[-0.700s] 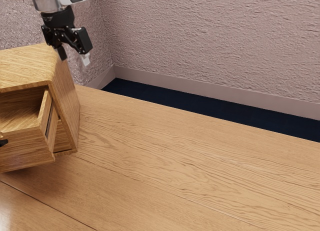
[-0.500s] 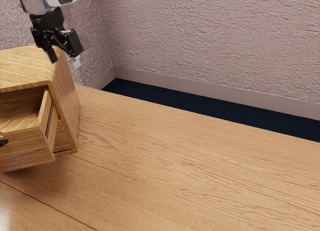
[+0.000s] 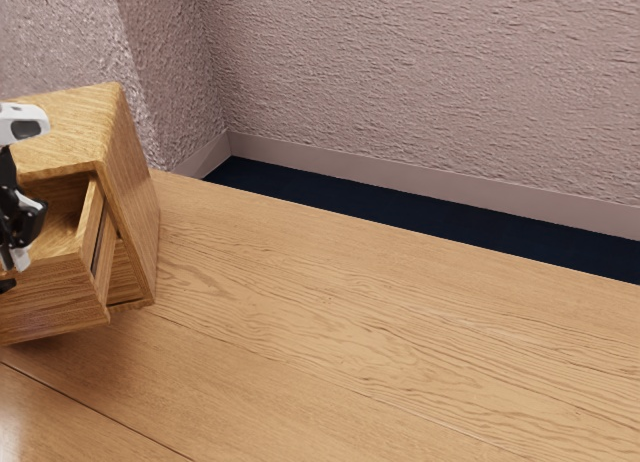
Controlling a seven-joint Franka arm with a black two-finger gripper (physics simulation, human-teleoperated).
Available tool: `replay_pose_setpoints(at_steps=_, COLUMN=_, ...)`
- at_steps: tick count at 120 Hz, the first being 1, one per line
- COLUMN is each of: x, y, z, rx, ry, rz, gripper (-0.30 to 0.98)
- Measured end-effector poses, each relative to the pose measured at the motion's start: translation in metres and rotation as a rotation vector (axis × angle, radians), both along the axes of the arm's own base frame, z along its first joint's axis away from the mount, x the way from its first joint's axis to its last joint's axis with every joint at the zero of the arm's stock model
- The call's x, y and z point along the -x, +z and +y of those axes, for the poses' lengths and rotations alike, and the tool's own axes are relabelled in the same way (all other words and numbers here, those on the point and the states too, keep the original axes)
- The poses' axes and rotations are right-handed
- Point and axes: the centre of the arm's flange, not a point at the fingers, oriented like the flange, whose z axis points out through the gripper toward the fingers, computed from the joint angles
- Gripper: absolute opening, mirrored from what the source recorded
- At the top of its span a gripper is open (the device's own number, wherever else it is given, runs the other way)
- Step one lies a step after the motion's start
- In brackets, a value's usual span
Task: Push the drawer handle with one arm to close the drawer
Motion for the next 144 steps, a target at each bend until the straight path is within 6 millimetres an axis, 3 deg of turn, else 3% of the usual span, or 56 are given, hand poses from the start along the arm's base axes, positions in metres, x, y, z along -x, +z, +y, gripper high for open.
replay_pose_setpoints(at_steps=24, x=0.029, y=-0.060, z=0.055, rx=0.051, ry=0.200, rz=0.071, gripper=-0.07)
replay_pose_setpoints(at_steps=38, x=0.029, y=-0.078, z=0.078, rx=0.053, ry=0.275, rz=0.093, gripper=-0.08)
replay_pose_setpoints(at_steps=56, x=0.022, y=-0.087, z=0.086, rx=0.027, ry=0.319, rz=0.104, gripper=-0.10)
replay_pose_setpoints(at_steps=68, x=0.013, y=-0.091, z=0.091, rx=0.003, ry=0.340, rz=0.113, gripper=-0.10)
replay_pose_setpoints(at_steps=98, x=-0.017, y=-0.079, z=0.115, rx=-0.049, ry=0.386, rz=0.085, gripper=-0.10)
replay_pose_setpoints(at_steps=123, x=-0.056, y=-0.063, z=0.136, rx=-0.088, ry=0.410, rz=0.059, gripper=-0.10)
replay_pose_setpoints(at_steps=144, x=-0.080, y=-0.066, z=0.144, rx=-0.104, ry=0.407, rz=0.070, gripper=-0.10)
